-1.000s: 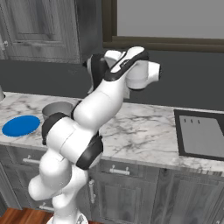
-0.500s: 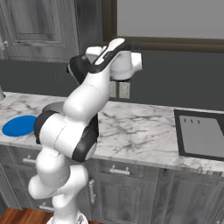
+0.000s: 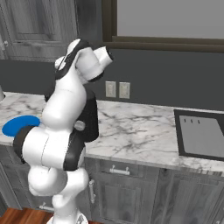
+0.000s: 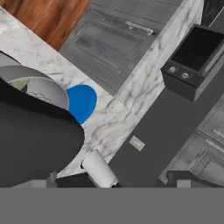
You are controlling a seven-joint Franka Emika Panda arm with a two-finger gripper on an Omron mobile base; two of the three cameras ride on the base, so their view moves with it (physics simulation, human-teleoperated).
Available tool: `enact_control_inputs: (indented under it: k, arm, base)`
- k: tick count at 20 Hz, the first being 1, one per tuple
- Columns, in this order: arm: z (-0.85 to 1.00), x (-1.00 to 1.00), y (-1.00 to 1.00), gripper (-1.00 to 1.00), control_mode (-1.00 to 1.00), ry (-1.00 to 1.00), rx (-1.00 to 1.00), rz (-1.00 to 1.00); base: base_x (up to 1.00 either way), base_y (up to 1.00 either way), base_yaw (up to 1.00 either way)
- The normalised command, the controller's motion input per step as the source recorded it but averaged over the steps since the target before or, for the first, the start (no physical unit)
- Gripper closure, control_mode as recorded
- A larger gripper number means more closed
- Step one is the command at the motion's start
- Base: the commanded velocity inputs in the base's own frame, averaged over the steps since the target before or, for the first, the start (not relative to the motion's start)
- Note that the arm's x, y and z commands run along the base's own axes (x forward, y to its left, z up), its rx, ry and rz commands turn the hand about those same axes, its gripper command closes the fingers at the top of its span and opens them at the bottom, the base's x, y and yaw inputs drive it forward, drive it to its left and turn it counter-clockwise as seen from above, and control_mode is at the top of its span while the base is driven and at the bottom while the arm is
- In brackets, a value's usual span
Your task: Add butter and sugar cubes to the stand mixer bowl and then turn on the stand mixer to begin making frosting.
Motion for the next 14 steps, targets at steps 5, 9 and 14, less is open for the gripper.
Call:
enact_control_inputs:
  k: [5, 9, 14]
  arm:
    - [-0.64, -0.21, 0.79, -1.0, -1.0, -0.05, -0.31, 0.0]
    - [-0.36, -0.33, 0.48, -1.0, -1.0, -0.12, -0.3, 0.0]
    - [-0.24, -0.1, 0.39, -1.0, -1.0, -0.09, -0.28, -0.03]
  base:
    - [0.0, 0.0, 0.0]
    - [0.0, 0.0, 0.0]
    - [0.0, 0.0, 0.0]
